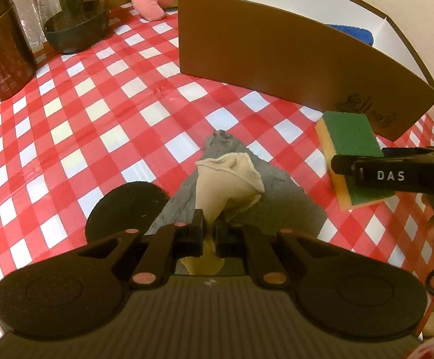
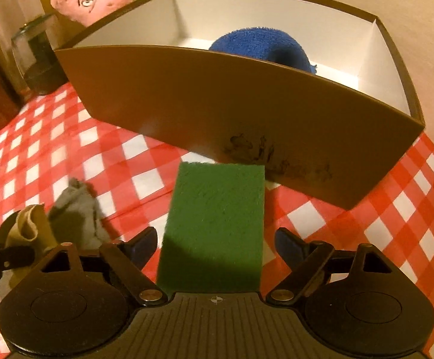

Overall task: Organize soft objects
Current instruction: 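Grasp the green-and-yellow sponge with the right gripper while the left gripper lifts the beige cloth, then carry the beige cloth and sponge toward the brown box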

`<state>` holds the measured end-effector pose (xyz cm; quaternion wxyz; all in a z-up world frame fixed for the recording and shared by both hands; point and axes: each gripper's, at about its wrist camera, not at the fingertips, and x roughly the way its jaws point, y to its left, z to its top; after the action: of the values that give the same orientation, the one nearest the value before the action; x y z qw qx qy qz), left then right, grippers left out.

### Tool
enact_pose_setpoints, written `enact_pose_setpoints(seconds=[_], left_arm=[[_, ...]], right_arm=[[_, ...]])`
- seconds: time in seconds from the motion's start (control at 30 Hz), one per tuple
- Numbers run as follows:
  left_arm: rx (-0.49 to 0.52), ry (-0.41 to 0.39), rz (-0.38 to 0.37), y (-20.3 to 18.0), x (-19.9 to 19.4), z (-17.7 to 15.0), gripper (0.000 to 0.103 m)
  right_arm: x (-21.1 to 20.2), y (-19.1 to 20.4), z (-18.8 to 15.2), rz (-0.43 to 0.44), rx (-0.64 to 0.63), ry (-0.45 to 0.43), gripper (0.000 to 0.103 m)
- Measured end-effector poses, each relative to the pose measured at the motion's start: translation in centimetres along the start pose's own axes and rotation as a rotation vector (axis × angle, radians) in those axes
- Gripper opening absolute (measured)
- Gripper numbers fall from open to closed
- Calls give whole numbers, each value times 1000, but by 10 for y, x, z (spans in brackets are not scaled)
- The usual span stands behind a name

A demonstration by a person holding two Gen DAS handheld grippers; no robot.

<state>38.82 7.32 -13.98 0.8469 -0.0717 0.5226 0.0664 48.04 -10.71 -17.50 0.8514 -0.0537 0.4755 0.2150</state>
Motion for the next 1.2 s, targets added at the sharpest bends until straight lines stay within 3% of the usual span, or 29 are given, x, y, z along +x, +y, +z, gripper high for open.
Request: enact_pose_setpoints(seconds=[0.1, 0.23, 0.37, 0.73, 1.2], left_arm=[[3, -1, 1, -1, 0, 2, 6], [6, 0, 3, -2, 1, 2, 6], [7, -1, 4, -3, -2, 1, 6], [19, -41, 7, -7, -22, 0, 6], [67, -151, 6, -25, -64, 19, 6]], right_arm=[[2, -1, 1, -1, -13, -1, 85], [2, -1, -1, 22, -24, 0, 71], [-3, 0, -3, 17, -46, -9, 71], [-52, -7, -12, 103, -54, -62, 70], [-118, -19, -5, 154, -70, -171, 70]])
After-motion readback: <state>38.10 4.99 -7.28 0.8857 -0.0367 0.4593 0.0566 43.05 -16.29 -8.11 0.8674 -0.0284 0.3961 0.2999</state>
